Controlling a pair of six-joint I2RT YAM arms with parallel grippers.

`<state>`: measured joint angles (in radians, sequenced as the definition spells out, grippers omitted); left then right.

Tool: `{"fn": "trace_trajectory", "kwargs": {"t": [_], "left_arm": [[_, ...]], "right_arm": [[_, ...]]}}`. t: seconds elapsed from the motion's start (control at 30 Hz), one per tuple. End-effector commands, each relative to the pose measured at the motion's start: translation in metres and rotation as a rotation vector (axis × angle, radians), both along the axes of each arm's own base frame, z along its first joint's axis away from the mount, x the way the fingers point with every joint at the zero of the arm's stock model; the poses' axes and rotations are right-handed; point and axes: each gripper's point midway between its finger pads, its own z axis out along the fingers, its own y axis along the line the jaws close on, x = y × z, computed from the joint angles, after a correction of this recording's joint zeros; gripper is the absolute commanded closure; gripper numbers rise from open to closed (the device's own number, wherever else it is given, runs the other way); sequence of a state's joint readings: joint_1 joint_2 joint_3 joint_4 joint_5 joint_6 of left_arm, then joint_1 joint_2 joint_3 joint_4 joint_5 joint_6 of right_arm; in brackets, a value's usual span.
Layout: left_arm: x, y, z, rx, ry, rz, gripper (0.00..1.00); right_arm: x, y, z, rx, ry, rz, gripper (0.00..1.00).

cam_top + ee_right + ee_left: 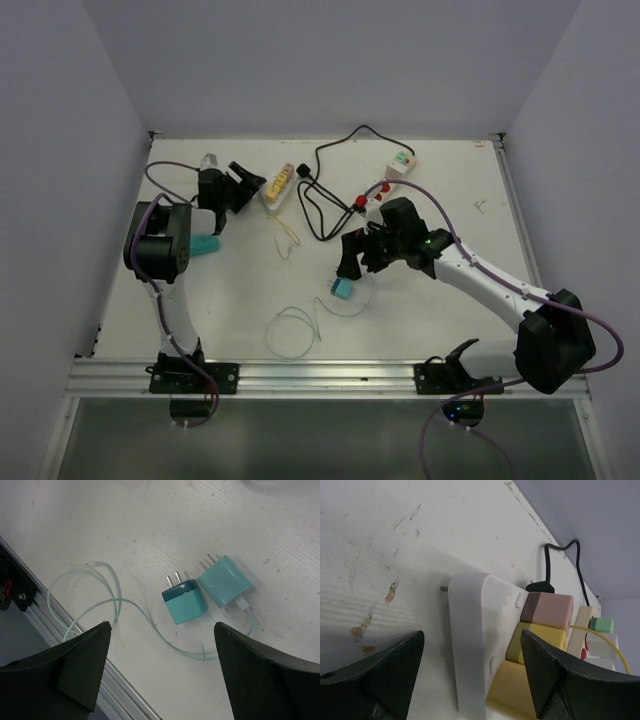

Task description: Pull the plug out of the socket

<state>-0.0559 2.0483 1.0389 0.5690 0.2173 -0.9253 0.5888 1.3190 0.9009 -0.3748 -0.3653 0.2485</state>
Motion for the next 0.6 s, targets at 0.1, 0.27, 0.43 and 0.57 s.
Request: {"fn": "trace_trajectory", "kwargs": {"t": [0.1,0.27,0.43,0.57], "left_arm": [[0.01,-0.017,-0.018,-0.04,0.016,-0.031,0.19],[0.014,-0.027,-0.029,-0.074,0.03,-0.045,0.21],[0.014,-0.035,-0.037,-0.094,0.037,-0.056,0.27],[0.014,-0.037,-0.031,-0.106,-0.005,-0.068,0.4]], "right_arm": [[0.006,0.002,0.015,0.015,-0.052,0.009,0.12],[0.005,0.0,0.014,0.006,-0.052,0.005,0.12],[0.006,-0.001,0.014,0.003,-0.053,0.001,0.12],[0.007,-0.001,0.014,0.002,-0.054,0.001,0.12]]}}
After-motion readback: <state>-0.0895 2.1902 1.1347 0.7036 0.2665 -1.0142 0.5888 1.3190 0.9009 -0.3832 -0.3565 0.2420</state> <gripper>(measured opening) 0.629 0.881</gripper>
